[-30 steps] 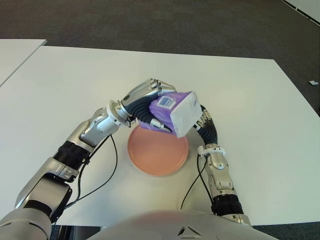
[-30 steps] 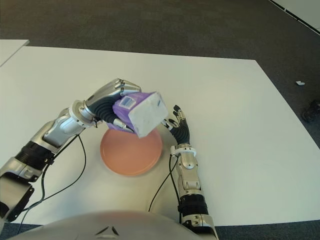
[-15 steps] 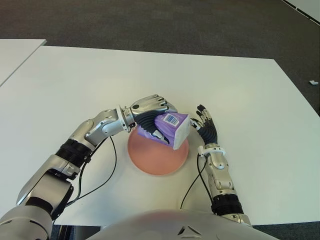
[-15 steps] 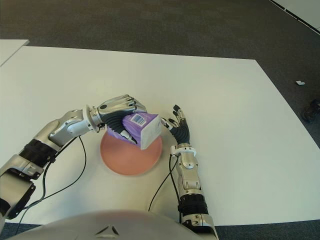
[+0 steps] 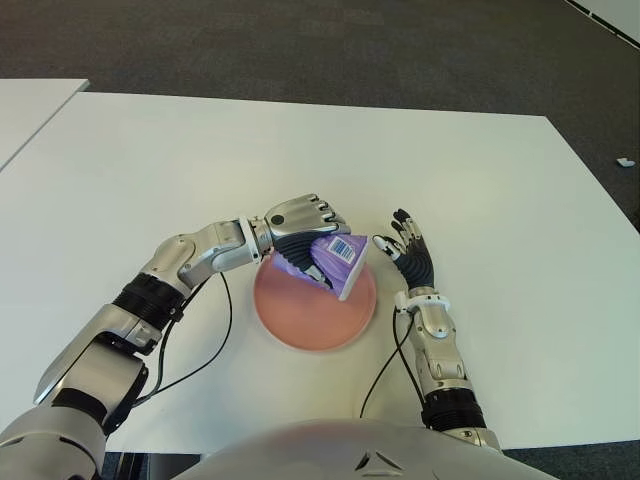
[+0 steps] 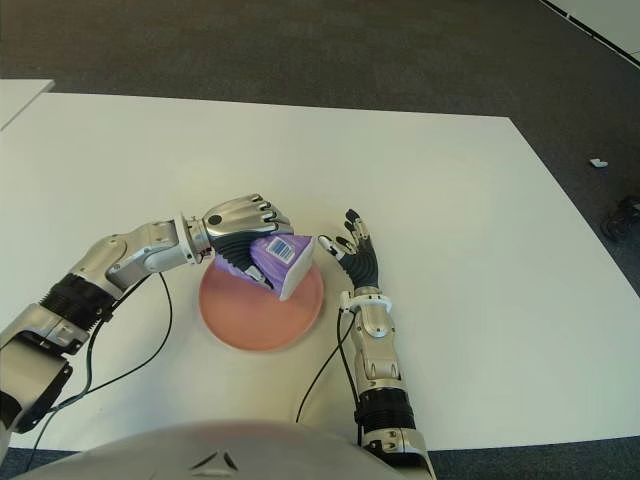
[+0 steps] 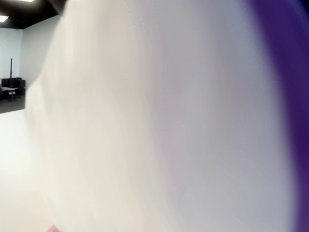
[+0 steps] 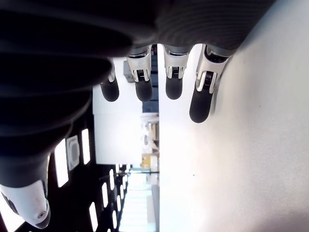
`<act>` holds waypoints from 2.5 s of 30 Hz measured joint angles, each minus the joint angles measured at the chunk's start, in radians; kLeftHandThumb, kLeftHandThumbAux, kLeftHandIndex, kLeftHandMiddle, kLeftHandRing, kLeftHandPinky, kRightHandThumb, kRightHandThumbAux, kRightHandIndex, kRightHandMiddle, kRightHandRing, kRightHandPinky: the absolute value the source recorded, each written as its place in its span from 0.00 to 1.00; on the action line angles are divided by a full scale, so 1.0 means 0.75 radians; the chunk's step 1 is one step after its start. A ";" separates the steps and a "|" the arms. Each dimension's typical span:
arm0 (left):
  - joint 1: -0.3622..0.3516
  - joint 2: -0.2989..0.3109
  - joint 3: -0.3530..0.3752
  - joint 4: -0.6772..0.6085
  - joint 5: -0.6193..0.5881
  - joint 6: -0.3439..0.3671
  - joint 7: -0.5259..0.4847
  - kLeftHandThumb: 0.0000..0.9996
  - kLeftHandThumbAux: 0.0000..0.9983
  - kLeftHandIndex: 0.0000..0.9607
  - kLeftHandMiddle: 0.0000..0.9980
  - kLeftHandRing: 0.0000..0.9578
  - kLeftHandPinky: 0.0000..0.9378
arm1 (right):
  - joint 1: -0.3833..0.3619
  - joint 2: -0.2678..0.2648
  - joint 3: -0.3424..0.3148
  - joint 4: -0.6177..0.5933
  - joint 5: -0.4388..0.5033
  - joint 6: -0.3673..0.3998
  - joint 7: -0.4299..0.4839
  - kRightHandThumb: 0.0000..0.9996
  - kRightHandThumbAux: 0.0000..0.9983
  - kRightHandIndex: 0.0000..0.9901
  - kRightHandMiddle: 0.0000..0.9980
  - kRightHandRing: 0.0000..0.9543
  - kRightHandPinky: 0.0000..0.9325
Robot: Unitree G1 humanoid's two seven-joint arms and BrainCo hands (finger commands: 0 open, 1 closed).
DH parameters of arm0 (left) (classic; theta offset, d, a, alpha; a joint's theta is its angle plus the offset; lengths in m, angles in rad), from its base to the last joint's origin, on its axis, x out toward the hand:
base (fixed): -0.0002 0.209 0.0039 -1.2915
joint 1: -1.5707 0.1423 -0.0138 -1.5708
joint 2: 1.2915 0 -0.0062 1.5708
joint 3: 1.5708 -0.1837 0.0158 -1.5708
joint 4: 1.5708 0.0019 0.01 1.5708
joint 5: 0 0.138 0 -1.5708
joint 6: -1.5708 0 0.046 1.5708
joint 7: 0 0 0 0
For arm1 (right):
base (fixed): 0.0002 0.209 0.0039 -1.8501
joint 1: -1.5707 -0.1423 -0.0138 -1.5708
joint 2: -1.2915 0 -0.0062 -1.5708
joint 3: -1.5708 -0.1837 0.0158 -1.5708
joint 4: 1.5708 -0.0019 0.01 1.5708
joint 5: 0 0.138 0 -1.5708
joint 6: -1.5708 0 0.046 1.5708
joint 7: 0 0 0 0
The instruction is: Put the tissue paper into the plate.
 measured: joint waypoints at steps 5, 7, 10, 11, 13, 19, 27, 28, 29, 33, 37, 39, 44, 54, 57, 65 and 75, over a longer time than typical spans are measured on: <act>0.000 0.001 -0.010 0.006 0.095 0.017 0.108 0.85 0.67 0.41 0.54 0.87 0.89 | 0.009 0.000 0.000 -0.005 0.000 0.000 0.000 0.02 0.66 0.01 0.00 0.00 0.05; 0.000 0.002 -0.017 0.008 0.125 0.026 0.149 0.85 0.67 0.41 0.54 0.87 0.89 | 0.012 0.000 0.000 -0.006 0.000 0.000 0.001 0.02 0.66 0.01 0.00 0.01 0.05; -0.001 0.002 -0.035 0.011 0.159 0.038 0.198 0.85 0.67 0.41 0.54 0.87 0.90 | 0.012 0.000 0.000 -0.008 0.000 0.001 0.001 0.02 0.66 0.01 0.00 0.01 0.05; -0.001 0.002 -0.041 0.012 0.173 0.042 0.217 0.85 0.67 0.41 0.54 0.87 0.90 | 0.012 0.000 0.000 -0.008 0.000 0.001 0.001 0.02 0.66 0.01 0.00 0.01 0.05; -0.002 0.002 -0.049 0.014 0.193 0.050 0.245 0.85 0.67 0.41 0.54 0.87 0.90 | 0.013 0.000 0.000 -0.008 0.000 0.001 0.001 0.02 0.66 0.01 0.00 0.01 0.05; -0.013 0.008 -0.096 0.026 0.307 0.063 0.442 0.85 0.67 0.41 0.54 0.87 0.88 | 0.013 0.000 0.000 -0.009 0.002 0.001 0.003 0.02 0.65 0.01 0.00 0.00 0.04; -0.024 0.013 -0.130 0.066 0.293 0.007 0.542 0.50 0.59 0.29 0.34 0.39 0.38 | 0.017 -0.001 0.000 -0.010 0.006 0.000 0.012 0.02 0.67 0.01 0.00 0.01 0.07; -0.025 0.016 -0.134 0.069 0.260 -0.012 0.511 0.40 0.54 0.21 0.23 0.25 0.24 | 0.017 -0.001 0.000 -0.010 0.006 0.000 0.013 0.02 0.68 0.00 0.01 0.01 0.08; -0.028 0.020 -0.138 0.072 0.220 -0.031 0.467 0.36 0.52 0.18 0.19 0.20 0.19 | 0.017 -0.001 0.000 -0.010 0.007 -0.001 0.014 0.02 0.68 0.00 0.01 0.01 0.08; -0.053 0.055 -0.152 0.077 0.091 -0.099 0.267 0.26 0.37 0.04 0.04 0.04 0.04 | 0.017 -0.004 0.000 -0.007 0.006 -0.011 0.020 0.02 0.69 0.00 0.01 0.02 0.09; -0.059 0.099 -0.159 0.056 0.004 -0.150 0.084 0.24 0.28 0.01 0.01 0.01 0.01 | 0.016 -0.004 0.001 0.004 0.006 -0.020 0.022 0.02 0.70 0.00 0.01 0.02 0.08; -0.055 0.110 -0.158 0.038 -0.008 -0.152 0.030 0.23 0.24 0.00 0.00 0.00 0.00 | 0.016 -0.004 0.001 0.008 0.006 -0.029 0.022 0.02 0.70 0.00 0.01 0.02 0.08; -0.036 0.127 -0.143 -0.028 -0.029 -0.136 -0.055 0.20 0.19 0.00 0.00 0.00 0.00 | 0.016 -0.006 0.001 0.022 0.006 -0.048 0.024 0.01 0.70 0.01 0.00 0.01 0.07; 0.003 0.132 -0.107 -0.104 -0.119 -0.100 -0.205 0.16 0.18 0.00 0.00 0.00 0.00 | 0.015 -0.011 0.000 0.033 0.006 -0.064 0.026 0.00 0.69 0.01 0.00 0.01 0.06; 0.010 0.138 -0.089 -0.126 -0.147 -0.087 -0.243 0.15 0.19 0.00 0.00 0.00 0.00 | 0.015 -0.012 0.000 0.034 0.006 -0.064 0.026 0.00 0.69 0.01 0.00 0.01 0.06; 0.050 0.148 -0.036 -0.190 -0.229 -0.047 -0.347 0.14 0.22 0.00 0.00 0.00 0.00 | 0.016 -0.015 0.000 0.035 0.006 -0.067 0.025 0.01 0.70 0.00 0.00 0.00 0.04; 0.066 0.148 0.008 -0.203 -0.231 -0.017 -0.347 0.10 0.26 0.00 0.00 0.00 0.00 | 0.016 -0.012 0.000 0.037 0.024 -0.070 0.039 0.01 0.71 0.00 0.00 0.00 0.07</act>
